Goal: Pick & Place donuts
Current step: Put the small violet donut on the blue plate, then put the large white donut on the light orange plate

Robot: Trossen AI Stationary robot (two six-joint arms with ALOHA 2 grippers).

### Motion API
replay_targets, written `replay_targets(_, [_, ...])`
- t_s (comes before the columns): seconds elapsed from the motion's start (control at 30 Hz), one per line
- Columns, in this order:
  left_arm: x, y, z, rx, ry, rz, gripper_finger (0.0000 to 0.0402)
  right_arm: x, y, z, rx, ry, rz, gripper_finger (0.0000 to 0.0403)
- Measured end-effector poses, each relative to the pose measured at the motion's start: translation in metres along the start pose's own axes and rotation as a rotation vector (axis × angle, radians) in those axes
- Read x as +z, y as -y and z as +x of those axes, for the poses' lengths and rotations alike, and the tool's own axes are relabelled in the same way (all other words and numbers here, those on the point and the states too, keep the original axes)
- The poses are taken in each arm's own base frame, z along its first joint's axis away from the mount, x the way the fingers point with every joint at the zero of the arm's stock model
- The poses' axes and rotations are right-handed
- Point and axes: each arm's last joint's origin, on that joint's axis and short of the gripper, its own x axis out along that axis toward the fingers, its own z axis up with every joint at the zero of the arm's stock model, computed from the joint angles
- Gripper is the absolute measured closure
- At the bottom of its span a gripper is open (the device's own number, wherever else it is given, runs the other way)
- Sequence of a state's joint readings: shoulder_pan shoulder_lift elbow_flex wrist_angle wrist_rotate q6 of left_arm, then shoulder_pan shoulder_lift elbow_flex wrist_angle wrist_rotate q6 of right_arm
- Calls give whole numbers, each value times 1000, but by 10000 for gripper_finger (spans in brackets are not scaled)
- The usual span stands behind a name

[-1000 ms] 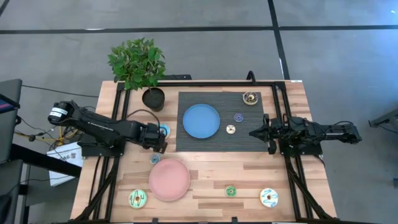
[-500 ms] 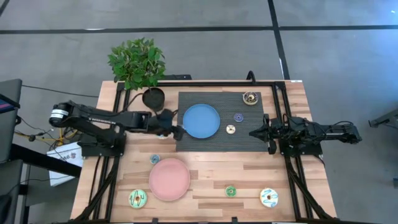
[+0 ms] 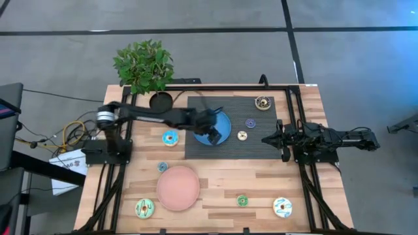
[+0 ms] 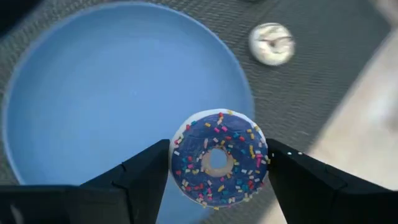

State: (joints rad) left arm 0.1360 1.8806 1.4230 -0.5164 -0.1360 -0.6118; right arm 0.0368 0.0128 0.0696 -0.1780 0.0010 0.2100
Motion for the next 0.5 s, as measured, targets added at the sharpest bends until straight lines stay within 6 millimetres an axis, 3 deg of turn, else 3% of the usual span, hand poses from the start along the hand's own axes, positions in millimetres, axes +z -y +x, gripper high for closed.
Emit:
replay_targets(0.3, [41, -16, 46, 147, -161, 101, 150, 0, 0, 0, 0, 0, 0, 403])
replay_targets(0.5, [53, -38, 58, 179, -167, 65, 150, 0, 0, 0, 0, 0, 0, 403])
